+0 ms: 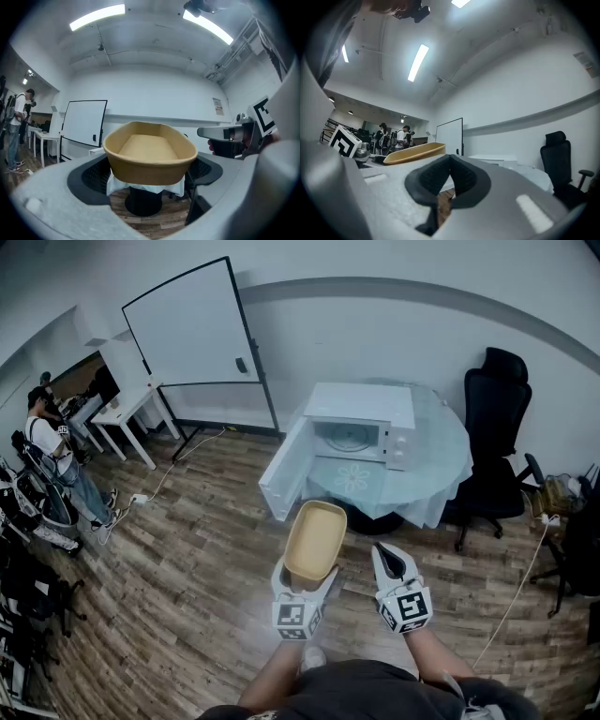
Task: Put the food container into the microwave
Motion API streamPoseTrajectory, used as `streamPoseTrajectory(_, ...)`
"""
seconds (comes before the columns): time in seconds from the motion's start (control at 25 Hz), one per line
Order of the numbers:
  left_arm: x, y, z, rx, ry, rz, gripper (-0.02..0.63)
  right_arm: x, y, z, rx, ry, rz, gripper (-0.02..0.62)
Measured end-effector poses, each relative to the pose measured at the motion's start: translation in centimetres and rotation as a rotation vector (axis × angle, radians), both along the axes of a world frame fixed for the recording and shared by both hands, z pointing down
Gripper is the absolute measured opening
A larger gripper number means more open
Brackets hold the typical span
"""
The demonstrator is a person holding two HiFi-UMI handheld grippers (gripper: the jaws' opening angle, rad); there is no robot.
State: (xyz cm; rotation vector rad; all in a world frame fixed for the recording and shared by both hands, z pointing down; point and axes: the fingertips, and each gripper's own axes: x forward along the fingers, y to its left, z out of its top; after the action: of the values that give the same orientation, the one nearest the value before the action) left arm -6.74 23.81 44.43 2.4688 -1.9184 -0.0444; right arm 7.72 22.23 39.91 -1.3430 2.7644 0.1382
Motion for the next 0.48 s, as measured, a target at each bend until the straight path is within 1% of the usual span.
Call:
streamPoseTrajectory(0.2, -0.2, 0.5, -0.1, 0.005, 0.0, 0.014, 0.52, -0.8, 0.8, -0.2, 0.008, -0.004, -0.008, 0.0)
streamPoseTrajectory(0.48, -1.7, 0.3, 0.1, 0.002, 0.012, 0.03, 0.52, -2.6, 1.3, -0.1, 0.002, 0.0, -0.014, 0.002)
